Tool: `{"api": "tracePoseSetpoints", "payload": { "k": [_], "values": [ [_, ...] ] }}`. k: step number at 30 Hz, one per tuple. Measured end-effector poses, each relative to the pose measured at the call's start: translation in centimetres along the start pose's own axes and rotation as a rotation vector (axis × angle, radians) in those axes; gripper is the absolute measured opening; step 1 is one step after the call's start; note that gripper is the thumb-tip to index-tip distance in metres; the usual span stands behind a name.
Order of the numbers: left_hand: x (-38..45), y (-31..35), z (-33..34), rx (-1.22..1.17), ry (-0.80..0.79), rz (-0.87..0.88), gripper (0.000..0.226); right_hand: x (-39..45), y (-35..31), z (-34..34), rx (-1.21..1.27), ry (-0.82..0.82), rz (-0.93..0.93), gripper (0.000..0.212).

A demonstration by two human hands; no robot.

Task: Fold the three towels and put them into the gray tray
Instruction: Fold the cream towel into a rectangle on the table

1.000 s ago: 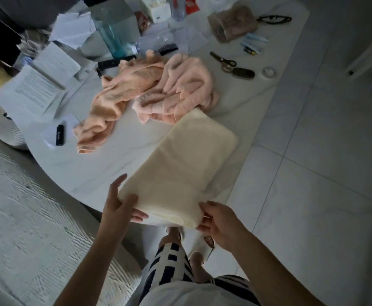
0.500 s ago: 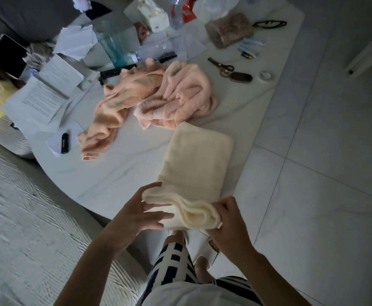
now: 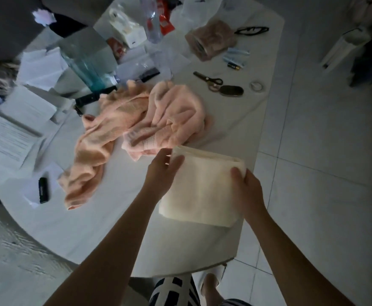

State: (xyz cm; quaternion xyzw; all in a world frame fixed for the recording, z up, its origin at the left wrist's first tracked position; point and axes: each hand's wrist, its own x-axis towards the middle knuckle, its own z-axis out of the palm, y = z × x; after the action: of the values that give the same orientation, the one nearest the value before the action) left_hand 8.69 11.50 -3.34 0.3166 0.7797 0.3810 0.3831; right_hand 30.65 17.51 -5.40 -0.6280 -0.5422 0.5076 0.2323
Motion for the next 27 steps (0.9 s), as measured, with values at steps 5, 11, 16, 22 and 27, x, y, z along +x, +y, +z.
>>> {"api": "tracePoseSetpoints", "payload": {
  "k": [5, 11, 16, 22, 27],
  "values": [
    [3.6, -2.2, 1.5, -0.017, -0.136, -0.115, 0.046, 2.8, 1.6, 1.7, -0.104, 0.057, 0.178, 0.05],
    [2.6, -4.4, -0.3, 0.078, -0.095, -0.091, 0.016, 2.5, 1.1, 1.3, -0.112, 0.019, 0.174, 0.024],
    [4.2, -2.6, 0.6, 0.091, 0.088, -0.018, 0.013, 4.1, -0.3, 1.8, -0.047, 0.164, 0.122, 0.037],
    [5.0, -3.7, 0.6, 0.259, 0.032, 0.009, 0.017, 4.5, -0.2, 2.5, -0.132, 0.167, 0.127, 0.048],
    [4.3, -3.1, -0.1, 0.281, 0.036, 0.254, 0.032, 4.5, -1.0, 1.4, -0.558, 0.036, -0.211, 0.04]
  ]
}}
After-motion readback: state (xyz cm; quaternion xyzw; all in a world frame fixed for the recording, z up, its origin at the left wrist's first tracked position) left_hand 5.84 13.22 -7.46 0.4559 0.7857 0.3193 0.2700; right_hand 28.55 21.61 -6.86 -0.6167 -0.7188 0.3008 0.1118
